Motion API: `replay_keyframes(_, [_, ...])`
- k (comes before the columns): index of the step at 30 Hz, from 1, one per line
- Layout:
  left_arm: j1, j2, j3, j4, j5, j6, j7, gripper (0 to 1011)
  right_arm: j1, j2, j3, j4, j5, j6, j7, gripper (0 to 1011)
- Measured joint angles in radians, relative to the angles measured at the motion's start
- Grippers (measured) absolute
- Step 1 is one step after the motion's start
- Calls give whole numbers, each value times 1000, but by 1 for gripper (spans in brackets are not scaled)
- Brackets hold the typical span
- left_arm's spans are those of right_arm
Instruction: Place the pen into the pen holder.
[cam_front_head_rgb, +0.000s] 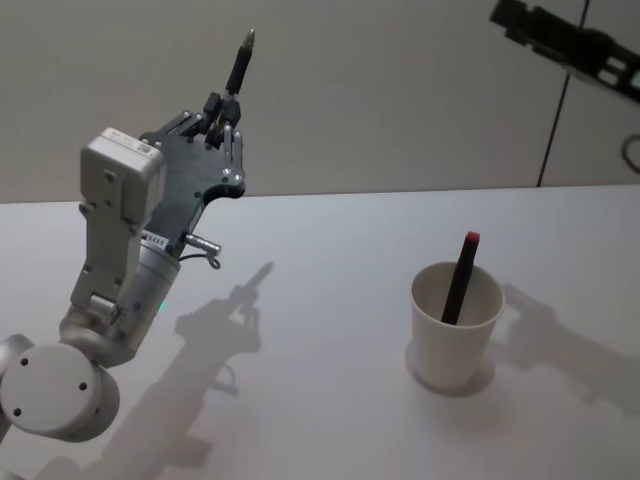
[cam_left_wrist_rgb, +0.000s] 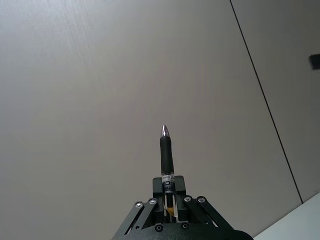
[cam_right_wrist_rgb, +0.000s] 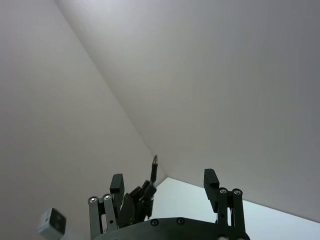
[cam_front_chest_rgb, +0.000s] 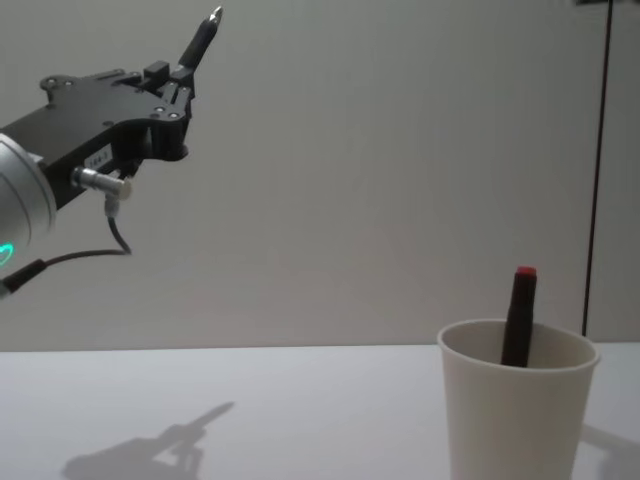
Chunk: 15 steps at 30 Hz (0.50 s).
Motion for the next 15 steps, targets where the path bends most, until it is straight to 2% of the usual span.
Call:
replay_keyframes(7, [-13,-5,-1,-2,-6,-20,-56,132,48,-59,-38,57,-2,-8,-60,1002])
replay_keyframes(15, [-49,-27,-2,-5,-12,-40,-117,132,70,-100,-71,80,24,1,-113,1002])
